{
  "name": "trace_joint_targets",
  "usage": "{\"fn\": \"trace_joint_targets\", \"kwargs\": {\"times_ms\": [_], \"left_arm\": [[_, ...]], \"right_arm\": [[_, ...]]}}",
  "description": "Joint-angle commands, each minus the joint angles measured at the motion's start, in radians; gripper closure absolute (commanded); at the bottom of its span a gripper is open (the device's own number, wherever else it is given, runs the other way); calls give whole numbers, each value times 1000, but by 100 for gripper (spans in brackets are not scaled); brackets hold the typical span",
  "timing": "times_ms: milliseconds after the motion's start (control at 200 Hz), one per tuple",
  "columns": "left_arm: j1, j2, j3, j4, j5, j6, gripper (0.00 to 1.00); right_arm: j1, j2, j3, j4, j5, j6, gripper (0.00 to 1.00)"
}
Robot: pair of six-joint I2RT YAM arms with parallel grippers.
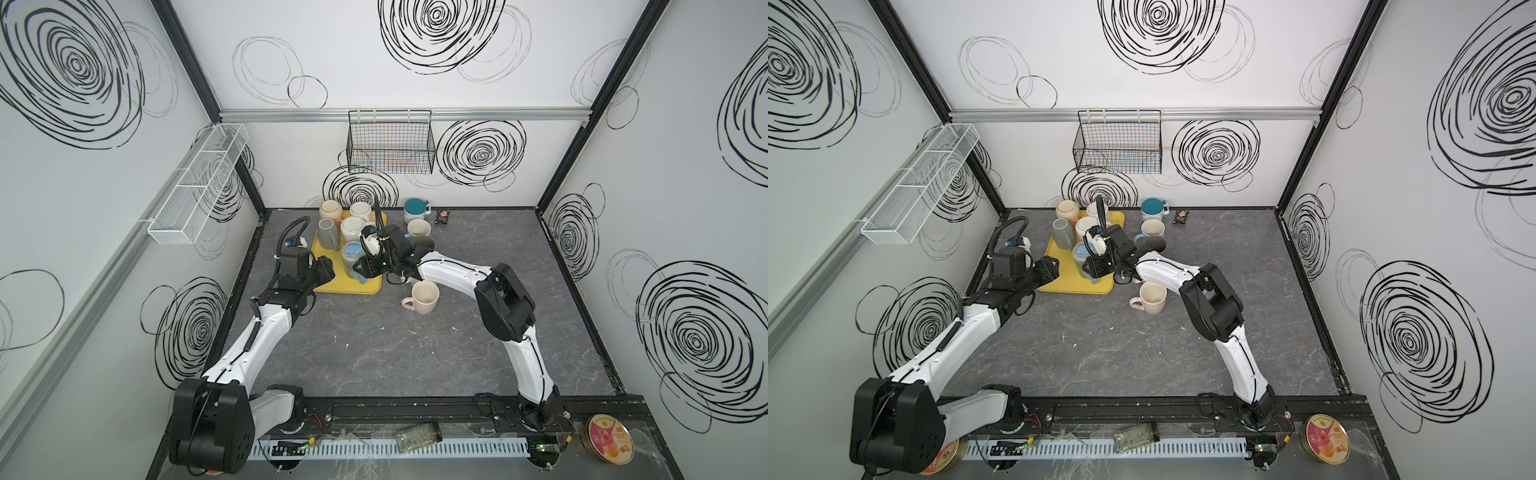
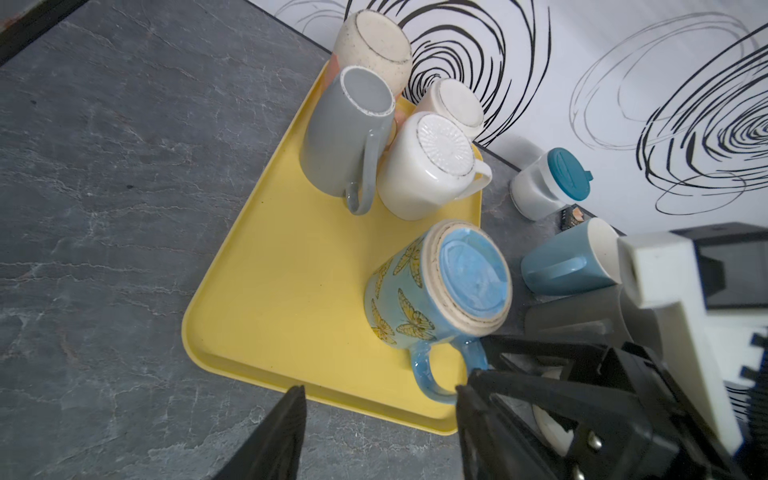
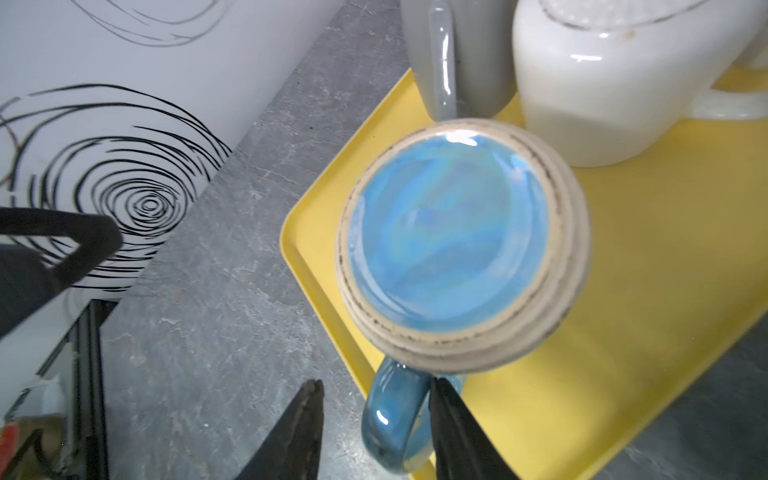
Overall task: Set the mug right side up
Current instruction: 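Lift the butterfly mug with the right gripper toward the left gripper, then grasp the butterfly mug handle with the left gripper while the right gripper holds it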
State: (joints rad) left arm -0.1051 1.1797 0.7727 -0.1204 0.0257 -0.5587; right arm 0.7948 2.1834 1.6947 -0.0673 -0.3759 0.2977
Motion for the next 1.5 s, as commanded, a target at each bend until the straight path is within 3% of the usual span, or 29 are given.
{"fn": "trace_joint_targets", "kwargs": {"times_ms": [0,240,405,535,1016,1356,1496], "left_arm": [[-40,10,67,-71,-94,-46,39],[-205,116,188,-200,-221,-80,38],[-278,252,256,-245,-240,-96,40],[-299,360,320,-267,-228,-101,48],[-300,585,452,-282,-326,-101,47],[-230,626,445,-213,-232,-66,67],[-210,613,452,-222,-213,-48,85]], "right_arm": [[-22,-121,-53,94,-96,43,54],[-109,-260,-208,109,-35,32,53],[-128,-308,-258,95,-14,7,53],[-130,-343,-289,94,0,-14,53],[-131,-380,-348,105,12,-28,53],[-129,-366,-342,113,-11,-19,53],[-129,-367,-333,109,-7,-20,53]]}}
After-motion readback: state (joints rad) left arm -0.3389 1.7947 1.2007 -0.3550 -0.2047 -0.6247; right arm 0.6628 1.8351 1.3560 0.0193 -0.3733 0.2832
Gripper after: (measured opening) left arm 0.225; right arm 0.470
